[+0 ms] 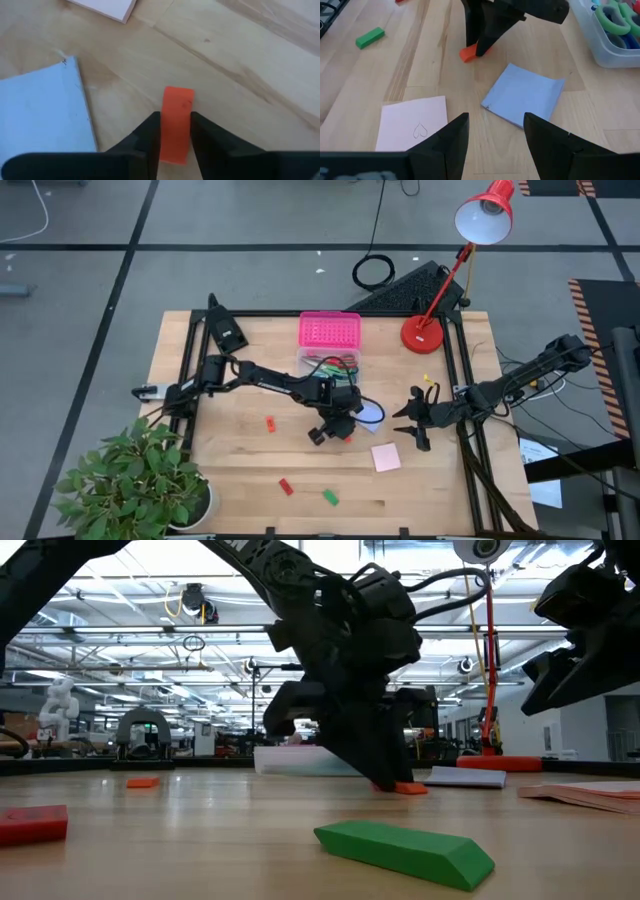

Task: Pack school essentials
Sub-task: Put the right orange eraser into the supply box

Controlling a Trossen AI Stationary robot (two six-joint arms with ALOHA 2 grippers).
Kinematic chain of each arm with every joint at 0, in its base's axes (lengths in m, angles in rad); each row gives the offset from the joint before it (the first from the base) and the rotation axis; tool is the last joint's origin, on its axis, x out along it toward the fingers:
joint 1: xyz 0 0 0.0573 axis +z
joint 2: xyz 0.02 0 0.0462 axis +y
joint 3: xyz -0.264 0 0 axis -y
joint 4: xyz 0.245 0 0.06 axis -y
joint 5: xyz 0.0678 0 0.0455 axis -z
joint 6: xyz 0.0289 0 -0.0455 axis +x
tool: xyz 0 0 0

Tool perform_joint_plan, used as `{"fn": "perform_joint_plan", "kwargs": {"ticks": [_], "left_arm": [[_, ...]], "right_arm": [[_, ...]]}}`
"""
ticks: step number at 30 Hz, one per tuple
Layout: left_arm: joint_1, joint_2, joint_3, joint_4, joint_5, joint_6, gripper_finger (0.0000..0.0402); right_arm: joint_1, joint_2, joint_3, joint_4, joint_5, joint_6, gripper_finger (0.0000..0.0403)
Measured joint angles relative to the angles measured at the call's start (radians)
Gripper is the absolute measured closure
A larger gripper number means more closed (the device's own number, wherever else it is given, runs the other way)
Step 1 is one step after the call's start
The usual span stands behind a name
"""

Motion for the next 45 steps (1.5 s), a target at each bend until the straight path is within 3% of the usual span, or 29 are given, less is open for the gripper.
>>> {"fn": "perform_joint_plan", "kwargs": {"ticks": [19,45], "left_arm": [[-0.002,-0.021,-0.004,0.001,-0.037,-0.153,0.0304],[-0.006,-0.186,-0.003,-0.085,-0.336,-0.205,0.0305]], "right_arm": [[0.000,0.000,0.000,0.000,-0.001,-0.013,0.0218],[0.000,0.000,0.000,-0.016,0.028,-0.042,0.0218]]}}
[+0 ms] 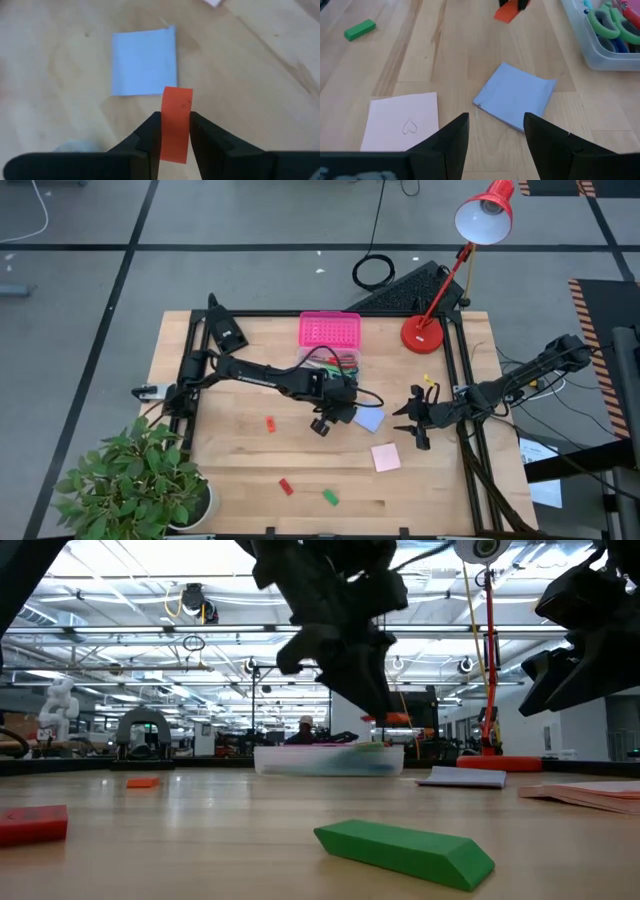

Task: Pack school essentials
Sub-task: Put the right orange eraser into the supply box

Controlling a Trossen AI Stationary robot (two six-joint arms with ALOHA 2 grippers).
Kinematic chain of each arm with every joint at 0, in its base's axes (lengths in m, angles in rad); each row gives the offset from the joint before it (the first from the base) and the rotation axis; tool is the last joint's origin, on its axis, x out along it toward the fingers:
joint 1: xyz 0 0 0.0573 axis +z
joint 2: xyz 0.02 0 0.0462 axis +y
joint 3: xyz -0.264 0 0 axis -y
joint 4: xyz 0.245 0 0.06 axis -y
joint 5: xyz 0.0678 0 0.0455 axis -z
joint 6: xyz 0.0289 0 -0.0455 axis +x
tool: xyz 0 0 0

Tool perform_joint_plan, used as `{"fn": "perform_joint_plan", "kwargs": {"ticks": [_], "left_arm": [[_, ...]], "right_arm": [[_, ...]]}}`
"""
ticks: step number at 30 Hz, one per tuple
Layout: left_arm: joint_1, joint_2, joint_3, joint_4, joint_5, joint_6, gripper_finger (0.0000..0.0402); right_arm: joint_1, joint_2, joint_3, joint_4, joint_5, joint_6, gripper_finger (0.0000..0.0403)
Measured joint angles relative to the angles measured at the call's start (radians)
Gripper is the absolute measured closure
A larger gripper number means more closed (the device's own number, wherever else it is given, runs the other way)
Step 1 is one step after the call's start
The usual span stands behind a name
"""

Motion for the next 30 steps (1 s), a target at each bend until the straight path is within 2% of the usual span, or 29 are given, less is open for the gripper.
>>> {"fn": "perform_joint_plan", "kwargs": {"ticks": [12,30], "left_arm": [[0.036,-0.094,0.001,-0.047,-0.133,-0.043,0.0304],[0.201,-0.135,0.001,-0.245,-0.159,-0.286,0.0304]], "right_arm": [[0.000,0.000,0.000,0.001,0.001,0.001,0.0218],[0.000,0.000,0.000,0.001,0.001,0.004,0.0218]]}}
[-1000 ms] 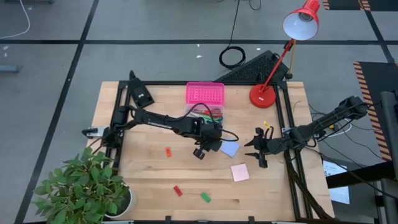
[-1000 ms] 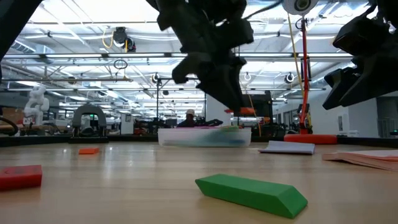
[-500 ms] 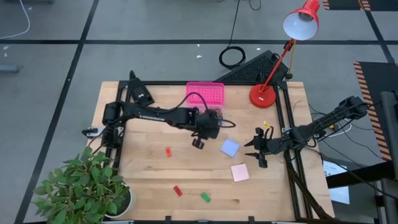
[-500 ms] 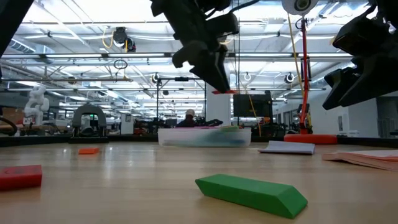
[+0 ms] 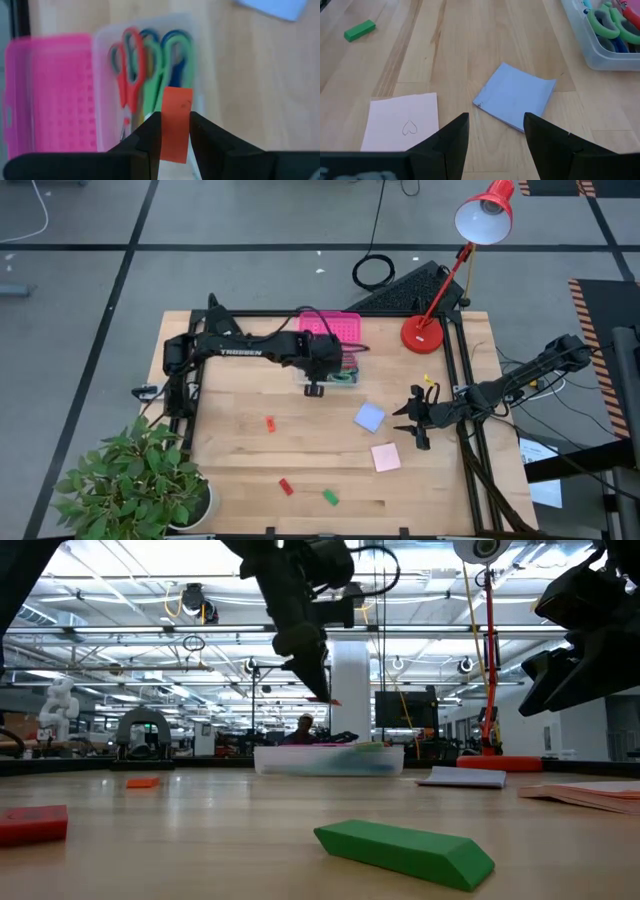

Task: Pack school essentials
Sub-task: Put the right orange eraser into the supply box, then put the green eraser into the supply box

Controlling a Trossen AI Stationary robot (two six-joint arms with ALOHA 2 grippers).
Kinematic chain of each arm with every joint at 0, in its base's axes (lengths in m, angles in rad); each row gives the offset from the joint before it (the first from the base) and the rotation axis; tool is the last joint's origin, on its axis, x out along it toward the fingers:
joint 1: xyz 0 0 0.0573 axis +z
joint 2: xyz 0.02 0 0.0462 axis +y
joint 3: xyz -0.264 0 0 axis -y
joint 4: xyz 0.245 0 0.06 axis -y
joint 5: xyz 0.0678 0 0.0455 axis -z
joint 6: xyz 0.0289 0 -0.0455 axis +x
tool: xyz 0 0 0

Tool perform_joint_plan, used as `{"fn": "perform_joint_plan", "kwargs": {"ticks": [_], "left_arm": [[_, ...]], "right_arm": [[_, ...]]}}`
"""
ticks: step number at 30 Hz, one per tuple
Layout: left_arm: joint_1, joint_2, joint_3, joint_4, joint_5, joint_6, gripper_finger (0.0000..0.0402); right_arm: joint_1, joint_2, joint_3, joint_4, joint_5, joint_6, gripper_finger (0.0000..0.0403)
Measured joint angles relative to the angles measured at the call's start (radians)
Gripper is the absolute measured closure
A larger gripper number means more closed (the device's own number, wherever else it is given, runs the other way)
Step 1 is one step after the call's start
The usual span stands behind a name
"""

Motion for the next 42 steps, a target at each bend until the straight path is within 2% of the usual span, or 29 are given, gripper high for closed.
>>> {"fn": "perform_joint_plan", "kwargs": {"ticks": [6,12,19,31,35,42], "left_arm": [[0.062,-0.001,-0.016,-0.016,0.000,-0.075,0.0304],[0.095,-0.001,-0.105,0.022,0.001,-0.111,0.0304],[0.081,-0.001,-0.200,0.083,0.003,-0.121,0.0304],[0.073,-0.001,-0.279,0.148,0.004,-0.117,0.0304],[0.073,0.000,-0.294,0.163,0.003,-0.124,0.0293],[0.072,0.000,-0.297,0.175,0.000,-0.154,0.0252]], "right_arm": [[0.000,0.000,0.000,0.000,0.000,0.000,0.0218],[0.000,0.000,0.000,0.000,-0.002,0.000,0.0218],[0.000,0.000,0.000,0.000,-0.001,0.000,0.0218],[0.000,0.000,0.000,0.000,0.000,0.000,0.0218],[0.000,0.000,0.000,0.000,0.000,0.000,0.0218],[0.000,0.000,0.000,0.000,0.000,0.000,0.0218]]}}
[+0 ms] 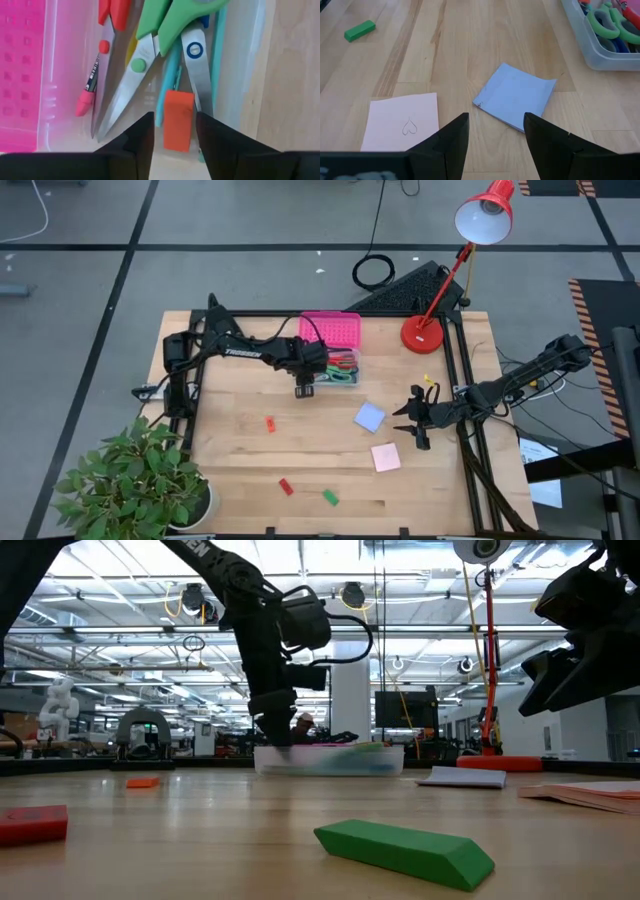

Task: Pack school essentials
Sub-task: Put the green eraser into the supply box

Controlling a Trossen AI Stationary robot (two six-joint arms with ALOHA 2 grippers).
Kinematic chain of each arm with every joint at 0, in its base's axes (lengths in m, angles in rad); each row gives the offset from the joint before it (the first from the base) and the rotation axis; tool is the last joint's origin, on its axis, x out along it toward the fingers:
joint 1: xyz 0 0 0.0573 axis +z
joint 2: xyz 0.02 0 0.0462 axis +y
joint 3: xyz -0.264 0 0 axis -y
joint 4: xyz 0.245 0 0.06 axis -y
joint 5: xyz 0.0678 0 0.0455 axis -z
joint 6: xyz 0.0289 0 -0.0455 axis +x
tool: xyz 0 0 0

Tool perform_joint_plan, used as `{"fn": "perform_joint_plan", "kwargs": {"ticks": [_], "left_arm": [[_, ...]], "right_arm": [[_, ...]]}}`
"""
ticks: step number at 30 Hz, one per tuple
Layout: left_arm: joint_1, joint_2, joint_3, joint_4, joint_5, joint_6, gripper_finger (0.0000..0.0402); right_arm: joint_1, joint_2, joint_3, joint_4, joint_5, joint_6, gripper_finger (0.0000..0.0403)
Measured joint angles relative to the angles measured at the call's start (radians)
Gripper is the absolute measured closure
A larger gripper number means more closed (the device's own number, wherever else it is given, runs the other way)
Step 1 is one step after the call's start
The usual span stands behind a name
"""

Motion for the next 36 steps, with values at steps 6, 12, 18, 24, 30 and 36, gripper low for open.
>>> {"fn": "perform_joint_plan", "kwargs": {"ticks": [6,12,18,24,30,36], "left_arm": [[-0.007,0.000,0.006,-0.001,-0.048,-0.033,0.0232],[-0.053,-0.058,0.031,-0.057,-0.138,-0.084,0.0231],[-0.112,-0.162,0.031,-0.063,-0.168,-0.156,0.0231],[-0.189,-0.225,0.031,-0.063,-0.169,-0.228,0.0231],[-0.299,-0.231,0.031,-0.063,-0.168,-0.272,0.0231],[-0.401,-0.222,0.031,-0.033,-0.165,-0.363,0.0231]], "right_arm": [[0.000,0.000,0.000,0.000,0.000,0.000,0.0218],[0.000,0.000,0.000,0.003,0.000,0.000,0.0218],[0.000,0.000,0.000,0.057,0.005,0.000,0.0218],[0.000,0.000,0.000,0.121,0.022,0.046,0.0218],[0.000,0.000,0.000,0.138,0.048,0.078,0.0218],[0.000,0.000,0.000,0.200,0.046,0.074,0.0218]]}}
